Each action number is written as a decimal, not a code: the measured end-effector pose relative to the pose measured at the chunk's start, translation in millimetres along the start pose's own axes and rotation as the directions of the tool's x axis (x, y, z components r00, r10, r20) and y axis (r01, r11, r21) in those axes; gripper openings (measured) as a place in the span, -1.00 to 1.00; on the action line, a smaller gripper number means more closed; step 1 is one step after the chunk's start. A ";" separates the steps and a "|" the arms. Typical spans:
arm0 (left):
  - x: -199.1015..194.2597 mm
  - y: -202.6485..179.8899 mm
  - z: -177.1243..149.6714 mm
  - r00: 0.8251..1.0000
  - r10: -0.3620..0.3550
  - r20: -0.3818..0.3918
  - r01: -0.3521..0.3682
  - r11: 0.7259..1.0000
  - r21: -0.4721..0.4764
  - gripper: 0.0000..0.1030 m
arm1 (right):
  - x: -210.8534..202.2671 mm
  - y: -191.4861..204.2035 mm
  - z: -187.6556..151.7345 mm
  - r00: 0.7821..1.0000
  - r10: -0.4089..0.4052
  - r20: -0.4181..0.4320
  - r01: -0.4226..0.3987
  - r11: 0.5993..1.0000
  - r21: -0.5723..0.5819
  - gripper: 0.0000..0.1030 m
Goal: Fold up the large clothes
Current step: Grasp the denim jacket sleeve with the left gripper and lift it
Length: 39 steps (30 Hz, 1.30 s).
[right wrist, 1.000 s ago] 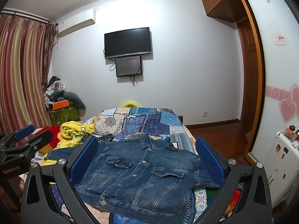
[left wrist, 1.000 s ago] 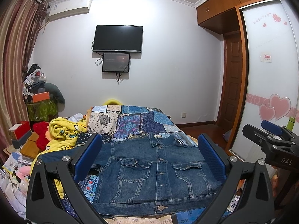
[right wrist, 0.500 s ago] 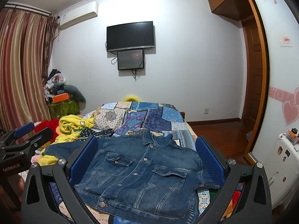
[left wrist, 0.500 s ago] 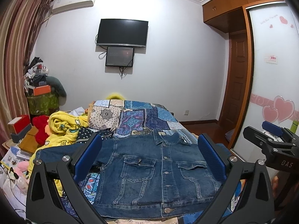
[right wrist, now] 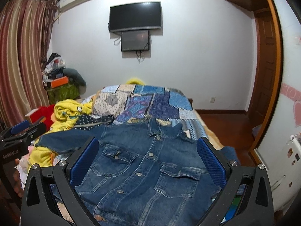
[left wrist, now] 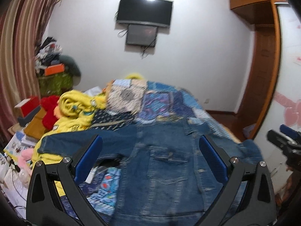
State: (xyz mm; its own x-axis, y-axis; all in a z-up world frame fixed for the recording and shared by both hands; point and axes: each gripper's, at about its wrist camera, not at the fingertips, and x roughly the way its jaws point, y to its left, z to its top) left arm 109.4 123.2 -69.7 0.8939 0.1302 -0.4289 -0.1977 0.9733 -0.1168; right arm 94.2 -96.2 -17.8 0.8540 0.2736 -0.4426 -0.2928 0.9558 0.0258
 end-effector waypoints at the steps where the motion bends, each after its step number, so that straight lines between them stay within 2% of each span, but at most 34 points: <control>1: 9.1 7.7 -1.3 1.000 0.021 -0.017 -0.021 1.000 0.000 1.00 | 8.8 -0.9 -0.2 1.000 0.005 -0.015 -0.005 1.000 0.003 1.00; 4: 38.3 34.9 -8.3 0.992 0.103 -0.076 -0.103 0.995 0.003 1.00 | 32.4 -5.2 -1.8 0.998 0.003 -0.055 -0.002 1.000 0.017 1.00; 6: 60.4 59.7 -17.1 0.983 0.135 -0.124 -0.138 0.990 -0.013 1.00 | 45.4 -6.0 -5.0 0.997 -0.007 -0.077 0.008 1.000 0.021 1.00; 8: 79.9 82.4 -24.4 0.977 0.135 -0.167 -0.144 0.989 -0.042 1.00 | 60.4 -8.7 -6.1 0.994 -0.024 -0.103 0.026 0.999 0.020 1.00; 12: 126.1 138.0 -47.0 0.956 0.078 -0.283 -0.126 0.980 -0.154 1.00 | 78.4 -12.3 -11.9 0.988 -0.061 -0.142 0.063 0.998 0.010 1.00; 19: 176.0 196.0 -82.7 0.919 -0.036 -0.393 -0.108 0.936 -0.336 1.00 | 111.1 -14.0 -29.8 0.961 -0.072 -0.267 0.068 0.997 -0.025 1.00; 23: 204.5 220.8 -101.9 0.890 -0.107 -0.443 -0.108 0.894 -0.435 0.95 | 123.8 -16.1 -36.3 0.946 -0.061 -0.319 0.061 0.998 -0.013 1.00; 26: 217.3 239.1 -113.4 0.883 -0.159 -0.442 -0.108 0.847 -0.520 0.85 | 131.2 -17.0 -36.8 0.938 -0.058 -0.343 0.061 0.998 -0.002 1.00; 30: 230.4 262.1 -124.1 0.880 -0.210 -0.426 -0.116 0.774 -0.622 0.62 | 134.5 -20.4 -34.1 0.938 -0.052 -0.344 0.060 0.998 0.013 1.00; 31: 232.8 267.0 -124.7 0.883 -0.211 -0.418 -0.119 0.763 -0.635 0.55 | 134.3 -22.3 -33.5 0.937 -0.048 -0.346 0.060 0.998 0.022 1.00; 32: 234.4 270.7 -124.1 0.887 -0.202 -0.415 -0.126 0.760 -0.638 0.52 | 135.5 -22.4 -33.6 0.937 -0.045 -0.347 0.058 0.998 0.027 1.00; 34: 236.8 277.8 -120.5 0.893 -0.173 -0.414 -0.145 0.762 -0.631 0.27 | 137.3 -23.4 -33.3 0.935 -0.036 -0.354 0.054 0.998 0.040 1.00; 38: 240.3 287.5 -116.2 0.890 -0.154 -0.428 -0.179 0.747 -0.640 -0.13 | 138.0 -25.0 -32.9 0.932 -0.017 -0.363 0.043 0.997 0.064 1.00; 39: 238.6 286.5 -113.1 0.889 -0.133 -0.438 -0.195 0.757 -0.624 -0.33 | 137.4 -25.5 -32.5 0.932 -0.015 -0.362 0.042 0.997 0.068 1.00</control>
State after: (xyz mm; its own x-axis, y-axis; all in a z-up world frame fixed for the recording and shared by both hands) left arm 220.6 411.6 -306.8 0.6446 -0.0965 -0.7584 -0.5745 0.5934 -0.5638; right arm 205.1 -86.5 -108.4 0.6443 0.2020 -0.7376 -0.2269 0.9716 0.0679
